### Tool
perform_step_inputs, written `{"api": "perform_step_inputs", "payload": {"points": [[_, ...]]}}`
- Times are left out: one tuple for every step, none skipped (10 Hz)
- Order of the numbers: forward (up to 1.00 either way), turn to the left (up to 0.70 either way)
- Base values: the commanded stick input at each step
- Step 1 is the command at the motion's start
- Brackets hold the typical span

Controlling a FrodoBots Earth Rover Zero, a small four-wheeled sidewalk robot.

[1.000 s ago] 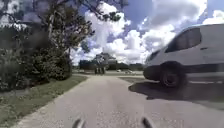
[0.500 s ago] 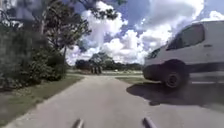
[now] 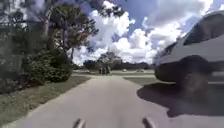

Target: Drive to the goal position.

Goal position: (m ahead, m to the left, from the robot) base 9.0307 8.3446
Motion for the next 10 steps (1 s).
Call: {"api": "perform_step_inputs", "payload": {"points": [[0.7, 0.15], [0.7, 0.29], [0.7, 0.27], [0.7, 0.13], [0.7, 0.0], [0.7, 0.0], [0.7, 0.0], [0.7, 0.0], [0.7, 0.0], [0.7, 0.0]]}}
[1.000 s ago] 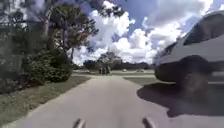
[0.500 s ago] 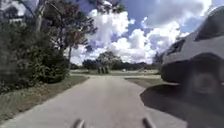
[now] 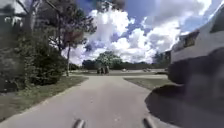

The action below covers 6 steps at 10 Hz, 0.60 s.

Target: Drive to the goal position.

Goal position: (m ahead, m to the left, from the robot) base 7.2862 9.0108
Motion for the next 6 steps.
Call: {"api": "perform_step_inputs", "payload": {"points": [[0.7, 0.0], [0.7, 0.08], [0.7, 0.22], [0.7, 0.35], [0.7, 0.08], [0.7, 0.0]]}}
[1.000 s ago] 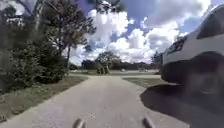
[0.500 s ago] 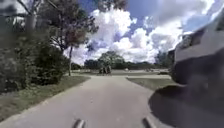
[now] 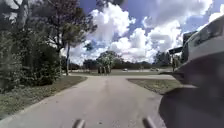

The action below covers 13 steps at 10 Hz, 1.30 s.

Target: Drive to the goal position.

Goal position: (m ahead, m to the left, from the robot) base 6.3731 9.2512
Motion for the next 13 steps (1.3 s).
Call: {"api": "perform_step_inputs", "payload": {"points": [[0.7, 0.0], [0.7, 0.0], [0.7, 0.0], [0.7, 0.0], [0.7, 0.0], [0.7, 0.0], [0.7, 0.0], [0.7, 0.0], [0.7, 0.21], [0.7, 0.35], [0.7, 0.35], [0.7, 0.35], [0.7, 0.29]]}}
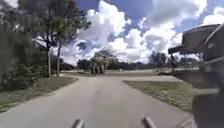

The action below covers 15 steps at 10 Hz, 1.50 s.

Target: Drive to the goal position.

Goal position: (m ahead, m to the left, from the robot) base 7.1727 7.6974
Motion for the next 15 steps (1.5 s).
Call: {"api": "perform_step_inputs", "payload": {"points": [[0.7, 0.0], [0.7, 0.0], [0.7, 0.0], [0.7, 0.0], [0.7, 0.0], [0.7, 0.08], [0.7, 0.25], [0.7, 0.35], [0.7, 0.35], [0.7, 0.25], [0.7, 0.1], [0.7, 0.03], [0.7, 0.1], [0.7, 0.17], [0.7, 0.24]]}}
